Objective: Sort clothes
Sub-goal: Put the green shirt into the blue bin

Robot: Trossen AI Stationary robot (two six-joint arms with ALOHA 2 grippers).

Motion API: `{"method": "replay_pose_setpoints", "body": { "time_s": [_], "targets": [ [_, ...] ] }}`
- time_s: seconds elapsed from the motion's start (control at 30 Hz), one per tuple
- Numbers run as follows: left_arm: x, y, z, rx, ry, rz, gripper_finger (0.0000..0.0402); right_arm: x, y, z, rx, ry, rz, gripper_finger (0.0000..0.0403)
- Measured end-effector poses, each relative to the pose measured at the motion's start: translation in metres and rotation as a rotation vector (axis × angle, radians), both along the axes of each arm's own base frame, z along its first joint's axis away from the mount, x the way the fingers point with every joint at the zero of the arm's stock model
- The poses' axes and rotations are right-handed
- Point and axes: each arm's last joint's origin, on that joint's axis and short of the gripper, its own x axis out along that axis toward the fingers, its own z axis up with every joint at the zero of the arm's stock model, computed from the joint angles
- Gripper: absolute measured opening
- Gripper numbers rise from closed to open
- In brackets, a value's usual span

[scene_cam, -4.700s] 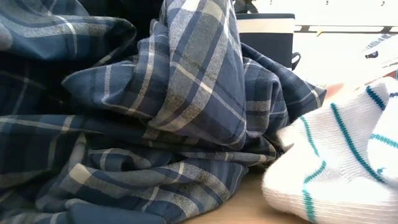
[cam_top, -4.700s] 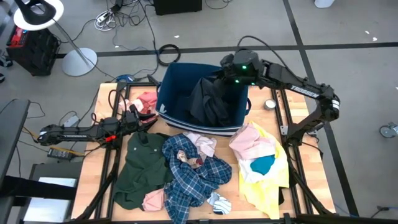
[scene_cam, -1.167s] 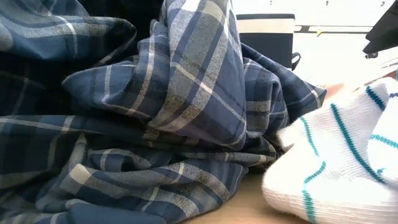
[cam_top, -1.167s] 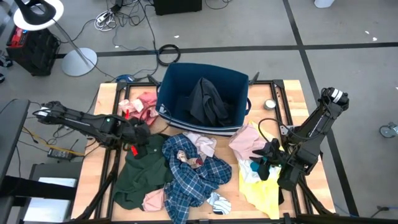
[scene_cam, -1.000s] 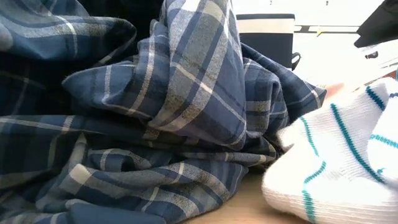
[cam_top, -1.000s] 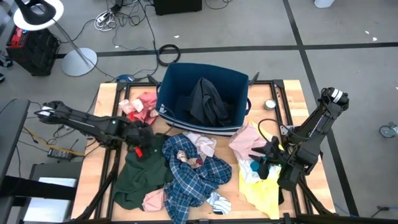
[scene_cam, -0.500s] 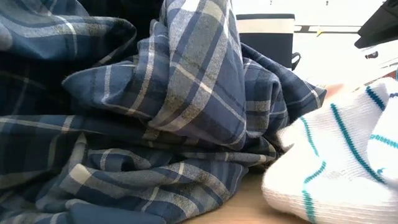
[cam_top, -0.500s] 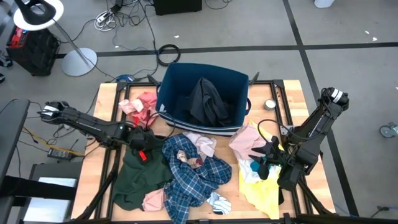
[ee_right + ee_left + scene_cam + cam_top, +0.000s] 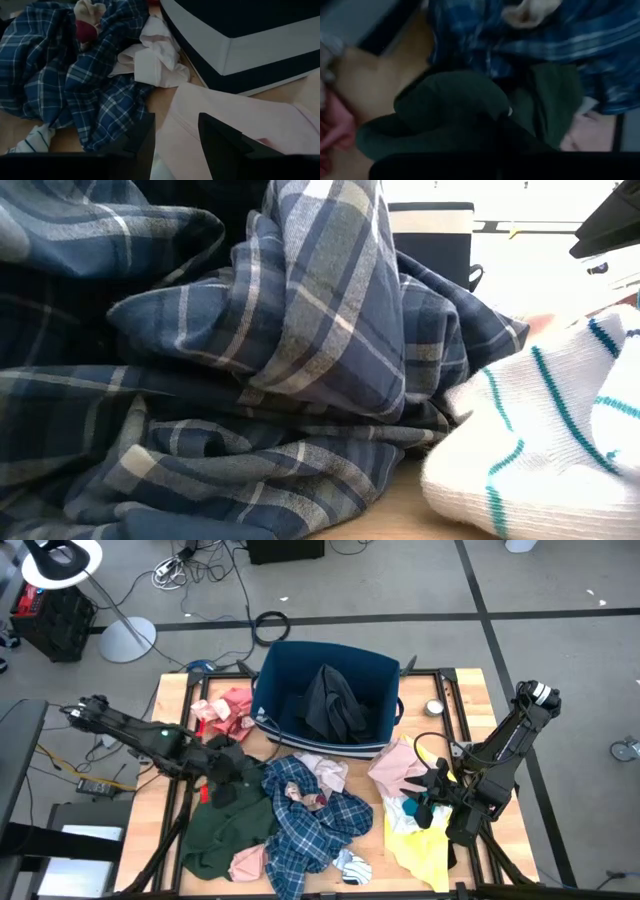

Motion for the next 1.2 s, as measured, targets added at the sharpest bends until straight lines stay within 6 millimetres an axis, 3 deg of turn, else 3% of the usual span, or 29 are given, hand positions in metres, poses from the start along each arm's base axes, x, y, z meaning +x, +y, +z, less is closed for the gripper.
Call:
{"method": "replay_pose_setpoints", "body": {
  "time_s": [0.33,0.87,1.2],
  "targets": [
    [-0.010,0.002,0.064,0.057,-0.196,0.018,0.0000,0.000,0.000,0.000,-0.019,0.001,0.006,0.0151],
    [-0.023,0.012,0.135,0.160,-0.516,0.000,0.0000,0.002,-0.002,0.000,-0.030,-0.001,-0.003,0.0151],
    [-0.012,0.015,0.171,0.303,-0.724,-0.045,0.0000,0.006,-0.008,-0.008,-0.033,0.003,-0.038,0.0151]
  ]
}}
